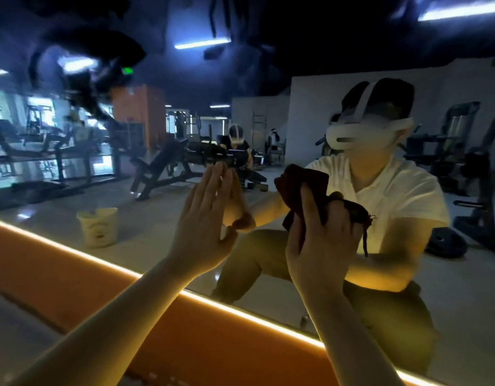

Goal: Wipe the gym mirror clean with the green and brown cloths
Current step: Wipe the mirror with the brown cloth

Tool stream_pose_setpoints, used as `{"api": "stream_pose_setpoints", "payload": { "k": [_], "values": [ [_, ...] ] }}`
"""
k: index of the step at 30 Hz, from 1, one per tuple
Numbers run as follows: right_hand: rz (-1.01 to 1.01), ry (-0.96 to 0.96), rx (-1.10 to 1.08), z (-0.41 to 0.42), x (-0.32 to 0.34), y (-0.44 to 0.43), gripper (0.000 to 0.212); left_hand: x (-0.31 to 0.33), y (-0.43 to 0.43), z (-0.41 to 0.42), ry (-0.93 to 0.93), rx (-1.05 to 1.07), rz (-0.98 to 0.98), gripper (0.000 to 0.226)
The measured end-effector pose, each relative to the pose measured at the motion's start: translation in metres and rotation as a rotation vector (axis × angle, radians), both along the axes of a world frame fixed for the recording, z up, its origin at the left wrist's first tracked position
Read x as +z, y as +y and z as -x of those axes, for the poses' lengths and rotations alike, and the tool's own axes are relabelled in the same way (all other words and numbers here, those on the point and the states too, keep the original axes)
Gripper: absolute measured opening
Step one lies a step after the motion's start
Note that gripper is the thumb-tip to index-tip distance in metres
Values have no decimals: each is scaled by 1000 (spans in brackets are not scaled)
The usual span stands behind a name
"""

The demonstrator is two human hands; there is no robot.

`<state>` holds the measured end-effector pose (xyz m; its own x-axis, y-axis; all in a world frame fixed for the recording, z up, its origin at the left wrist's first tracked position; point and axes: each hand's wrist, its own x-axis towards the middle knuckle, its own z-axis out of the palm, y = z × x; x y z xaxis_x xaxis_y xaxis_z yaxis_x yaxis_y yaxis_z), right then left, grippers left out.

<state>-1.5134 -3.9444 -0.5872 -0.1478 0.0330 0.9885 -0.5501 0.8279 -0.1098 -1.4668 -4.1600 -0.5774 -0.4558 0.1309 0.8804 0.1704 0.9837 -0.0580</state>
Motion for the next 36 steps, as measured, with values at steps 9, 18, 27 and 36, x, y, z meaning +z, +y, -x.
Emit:
{"api": "stream_pose_setpoints", "payload": {
  "k": [9,18,27,36],
  "values": [
    [-77,38,-24,1,-10,-55,49,-14,-13,15,75,-158,-23,87],
    [-240,-55,43,-9,-21,-107,48,2,-84,24,238,-97,-42,69],
    [194,-94,-247,-11,42,-45,50,34,-126,59,341,-53,-10,71],
    [390,-27,-234,-5,41,-167,53,32,-129,57,277,-116,-22,75]
  ]
}}
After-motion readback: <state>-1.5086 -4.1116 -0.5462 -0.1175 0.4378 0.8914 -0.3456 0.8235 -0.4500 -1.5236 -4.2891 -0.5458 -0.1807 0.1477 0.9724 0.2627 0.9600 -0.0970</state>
